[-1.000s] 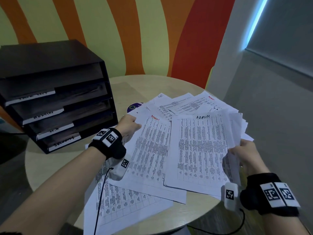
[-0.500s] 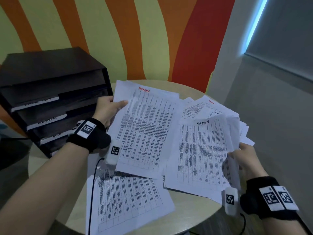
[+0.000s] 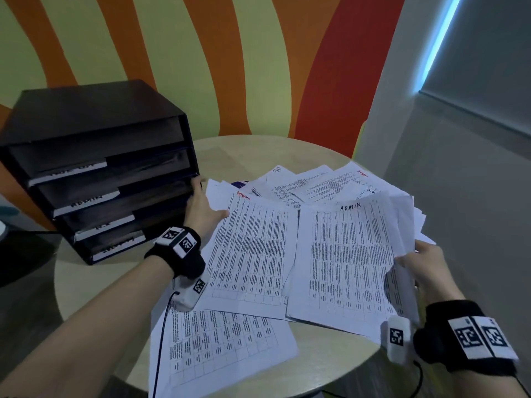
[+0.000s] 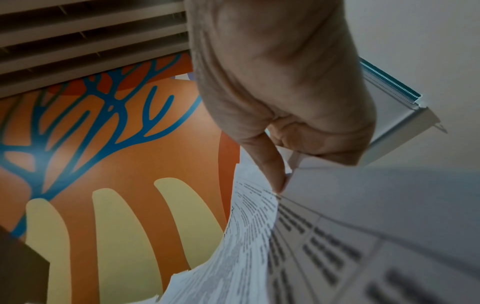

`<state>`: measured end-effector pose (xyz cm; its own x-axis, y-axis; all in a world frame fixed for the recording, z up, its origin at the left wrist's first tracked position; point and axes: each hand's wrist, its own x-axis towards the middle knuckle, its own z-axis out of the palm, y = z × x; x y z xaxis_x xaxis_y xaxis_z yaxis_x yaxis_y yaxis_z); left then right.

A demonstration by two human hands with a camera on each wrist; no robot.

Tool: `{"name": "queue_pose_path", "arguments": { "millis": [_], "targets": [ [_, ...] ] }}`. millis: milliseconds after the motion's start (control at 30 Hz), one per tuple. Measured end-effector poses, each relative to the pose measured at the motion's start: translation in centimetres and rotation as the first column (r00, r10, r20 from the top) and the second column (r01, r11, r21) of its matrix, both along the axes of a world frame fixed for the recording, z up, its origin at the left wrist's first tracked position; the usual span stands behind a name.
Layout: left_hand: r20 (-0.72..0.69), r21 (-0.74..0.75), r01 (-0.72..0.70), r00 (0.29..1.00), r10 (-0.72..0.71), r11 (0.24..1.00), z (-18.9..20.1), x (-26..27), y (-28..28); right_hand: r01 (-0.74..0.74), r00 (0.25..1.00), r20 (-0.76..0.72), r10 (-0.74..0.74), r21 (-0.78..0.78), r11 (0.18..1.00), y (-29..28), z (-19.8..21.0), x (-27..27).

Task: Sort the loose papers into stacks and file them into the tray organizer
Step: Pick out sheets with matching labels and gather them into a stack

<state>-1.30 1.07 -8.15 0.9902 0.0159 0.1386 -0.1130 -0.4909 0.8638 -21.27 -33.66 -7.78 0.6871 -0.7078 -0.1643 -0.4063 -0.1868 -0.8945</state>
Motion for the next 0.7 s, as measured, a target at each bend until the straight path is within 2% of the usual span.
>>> {"name": "queue_pose_path", "arguments": {
  "millis": [100, 233, 333, 467, 533, 600, 667, 700],
  "targets": [
    [0.074, 0.004, 0.038, 0.997, -0.038, 0.999, -0.2, -0.1, -0.2, 0.003, 1.000, -0.006, -0.003, -0.020, 1.000, -0.1, -0.1, 0.2],
    [-0.003, -0.021, 0.082, 0.997, -0.082, 0.996, -0.6, 0.7, 0.0, 0.002, 1.000, -0.011, -0.002, -0.005, 1.000, 0.0, 0.1, 0.1],
    [-0.046, -0.003, 0.061, 0.997, -0.061, 0.998, -0.7, 1.0, 0.0, 0.011, 1.000, -0.016, -0.011, 0.000, 1.000, 0.1, 0.2, 0.1],
    [0.000, -0.058, -0.035, 0.999, 0.035, 0.998, -0.5, 0.7, -0.8, 0.016, 1.000, -0.014, -0.016, 0.020, 1.000, 0.2, 0.1, 0.1],
    [0.075, -0.096, -0.062, 0.995, 0.069, 0.993, 0.6, -0.1, -1.1, 0.016, 1.000, -0.013, -0.015, 0.026, 1.000, 0.3, 0.0, 0.2],
    [0.218, -0.129, -0.035, 0.974, 0.063, 0.991, 2.3, -0.7, -1.5, 0.003, 1.000, -0.009, -0.003, 0.039, 0.999, 0.5, 0.1, 0.1],
    [0.419, -0.094, -0.014, 0.906, 0.053, 0.995, 4.7, -1.0, -1.5, -0.003, 1.000, 0.000, 0.003, 0.049, 0.999, 0.8, 0.3, 0.1],
    [0.483, -0.128, 0.011, 0.874, 0.053, 0.992, 5.9, -1.0, -1.4, -0.002, 1.000, 0.011, 0.001, 0.046, 0.999, 0.8, 0.3, 0.1]
  ]
}}
